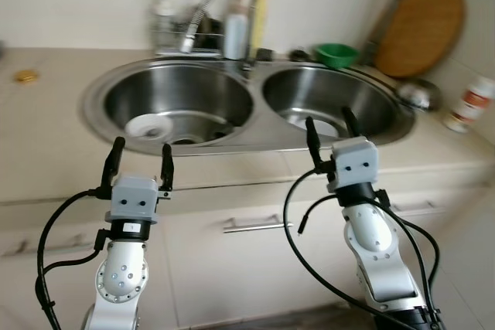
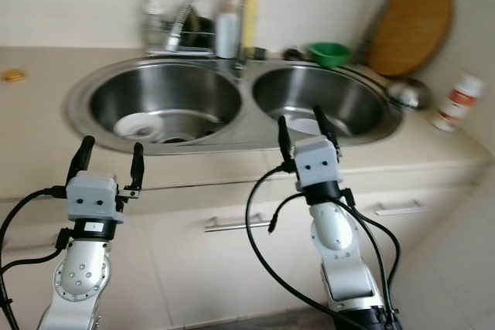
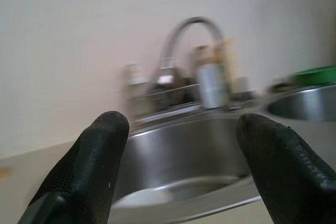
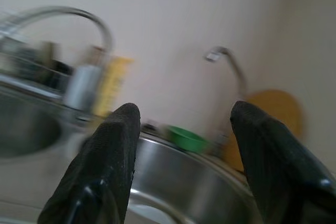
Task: Kitchen organization
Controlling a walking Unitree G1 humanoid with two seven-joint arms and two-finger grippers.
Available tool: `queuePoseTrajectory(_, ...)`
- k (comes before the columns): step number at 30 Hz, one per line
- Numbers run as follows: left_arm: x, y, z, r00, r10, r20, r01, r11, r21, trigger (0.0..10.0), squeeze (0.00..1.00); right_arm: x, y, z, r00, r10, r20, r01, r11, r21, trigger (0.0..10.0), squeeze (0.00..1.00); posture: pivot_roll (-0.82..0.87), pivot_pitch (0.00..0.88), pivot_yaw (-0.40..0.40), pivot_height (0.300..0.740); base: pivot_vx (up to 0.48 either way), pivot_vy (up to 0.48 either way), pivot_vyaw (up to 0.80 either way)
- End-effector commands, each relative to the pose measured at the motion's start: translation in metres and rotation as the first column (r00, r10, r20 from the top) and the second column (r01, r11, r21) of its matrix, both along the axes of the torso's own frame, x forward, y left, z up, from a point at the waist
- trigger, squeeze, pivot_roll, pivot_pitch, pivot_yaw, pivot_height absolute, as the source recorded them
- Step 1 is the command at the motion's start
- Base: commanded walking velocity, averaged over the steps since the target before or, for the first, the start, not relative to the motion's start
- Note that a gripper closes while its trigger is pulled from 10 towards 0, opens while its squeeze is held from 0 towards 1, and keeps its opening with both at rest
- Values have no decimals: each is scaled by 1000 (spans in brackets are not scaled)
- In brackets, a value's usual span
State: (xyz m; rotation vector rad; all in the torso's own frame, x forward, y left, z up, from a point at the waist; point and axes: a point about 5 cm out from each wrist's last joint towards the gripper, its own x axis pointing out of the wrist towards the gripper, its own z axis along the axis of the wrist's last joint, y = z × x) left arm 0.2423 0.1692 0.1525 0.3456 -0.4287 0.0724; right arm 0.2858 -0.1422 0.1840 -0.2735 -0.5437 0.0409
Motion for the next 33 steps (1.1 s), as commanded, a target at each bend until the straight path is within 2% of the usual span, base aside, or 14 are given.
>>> queuePoseTrajectory(1,-1,-2,3,1000,-10,8,10,1000,14,10000,0,-4,-6,4,999,-36,24,36,999,-15,10000,0,83,0,-73,740,0,-341,-800)
queuePoseTrajectory(9,-2,-4,3,1000,-21,10,21,999,29,10000,0,-8,-5,-3,999,-35,6,35,999,-30,10000,0,84,0,-74,740,0,-456,-800)
queuePoseTrajectory(22,-5,-7,2,999,-51,2,51,998,32,10000,0,-12,-4,-11,1000,-22,-22,21,999,-39,10000,0,82,0,-72,740,0,27,-800)
queuePoseTrajectory(24,-6,-9,0,998,-64,-6,64,997,52,10000,0,-17,-7,-21,996,-6,-89,1,998,-63,10000,0,82,0,-72,740,0,441,-800)
queuePoseTrajectory(25,-6,-9,0,998,-64,-6,64,997,52,10000,0,-17,-7,-21,996,-6,-89,1,998,-63,10000,0,82,0,-72,740,0,454,-800)
queuePoseTrajectory(27,-7,-10,-2,997,-78,-22,79,995,58,10000,0,-25,-9,-35,982,28,-185,-46,995,-90,10000,0,74,0,-71,740,0,456,-800)
queuePoseTrajectory(28,-7,-10,-2,997,-78,-22,79,995,58,10000,0,-25,-9,-35,982,28,-185,-46,995,-90,10000,0,74,0,-71,740,0,458,-800)
queuePoseTrajectory(30,-8,-12,-5,995,-94,-42,97,993,65,10000,0,-30,-11,-44,967,26,-252,-61,989,-131,10000,0,68,0,-70,740,0,458,-800)
queuePoseTrajectory(33,-11,-16,-13,986,-139,-94,146,987,68,10000,0,-37,-22,-62,923,-22,-383,-42,986,-158,10000,0,56,0,-65,740,0,426,-267)
